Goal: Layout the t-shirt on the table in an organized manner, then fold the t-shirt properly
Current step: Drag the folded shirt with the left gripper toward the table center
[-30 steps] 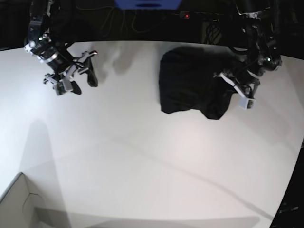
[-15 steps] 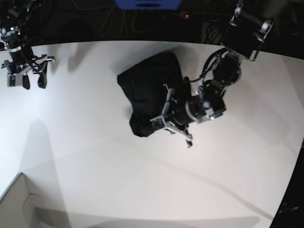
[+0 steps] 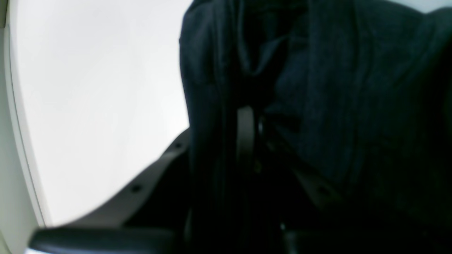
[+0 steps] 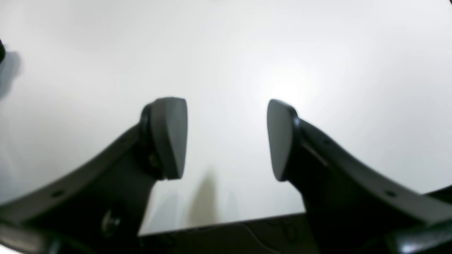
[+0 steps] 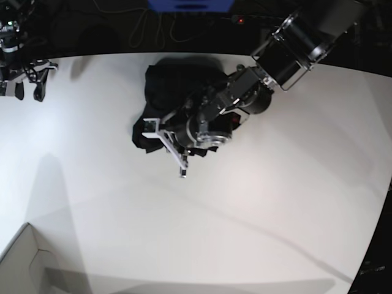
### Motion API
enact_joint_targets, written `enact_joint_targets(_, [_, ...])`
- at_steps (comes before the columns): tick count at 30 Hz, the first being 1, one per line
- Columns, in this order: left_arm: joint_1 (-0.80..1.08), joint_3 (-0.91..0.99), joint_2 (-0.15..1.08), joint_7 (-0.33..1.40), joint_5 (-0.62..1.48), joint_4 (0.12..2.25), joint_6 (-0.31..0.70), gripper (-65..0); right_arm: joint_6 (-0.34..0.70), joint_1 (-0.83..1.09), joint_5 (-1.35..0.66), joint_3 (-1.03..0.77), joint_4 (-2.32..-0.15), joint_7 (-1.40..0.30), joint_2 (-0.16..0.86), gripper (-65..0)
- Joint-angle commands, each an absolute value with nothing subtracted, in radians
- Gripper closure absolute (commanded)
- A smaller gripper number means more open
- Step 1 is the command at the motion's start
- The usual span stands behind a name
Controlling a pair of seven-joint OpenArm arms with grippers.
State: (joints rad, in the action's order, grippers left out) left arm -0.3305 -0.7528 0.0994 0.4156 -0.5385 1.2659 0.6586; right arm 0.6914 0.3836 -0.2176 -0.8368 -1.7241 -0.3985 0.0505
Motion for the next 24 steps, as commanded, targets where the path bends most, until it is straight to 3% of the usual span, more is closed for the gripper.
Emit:
enact_joint_targets(1, [-0.351, -0.743, 0.097, 0.429, -0.549, 1.280, 0.661, -0.4, 0.698, 0.390, -0.234, -0.843, -1.744, -0.372, 0.067, -35.9])
enact_joint_targets(7, [-0.346, -0.616, 0.090, 0.430, -0.549, 1.283, 0.661, -0.3, 0.698, 0.394, -0.236, -0.839, -1.744, -0.372, 0.064, -35.9])
enact_joint_targets(18, [-0.346, -0.613, 0.090, 0.432, -0.550, 1.282, 0.661, -1.5, 0.698, 0.390, -0.236, -0.839, -1.742, -0.372, 0.064, -35.9])
enact_joint_targets(20, [-0.348, -0.607, 0.090, 0.438, -0.550, 1.283, 0.654, -7.8, 0.698, 0.392, -0.236, -0.839, -1.742, -0.372, 0.064, -35.9])
enact_joint_targets(24, [-0.352, -0.608, 0.093, 0.496, -0.555, 1.319, 0.648, -31.7, 0.698, 0.394, -0.236, -0.839, -1.742, -0.372, 0.064, -35.9])
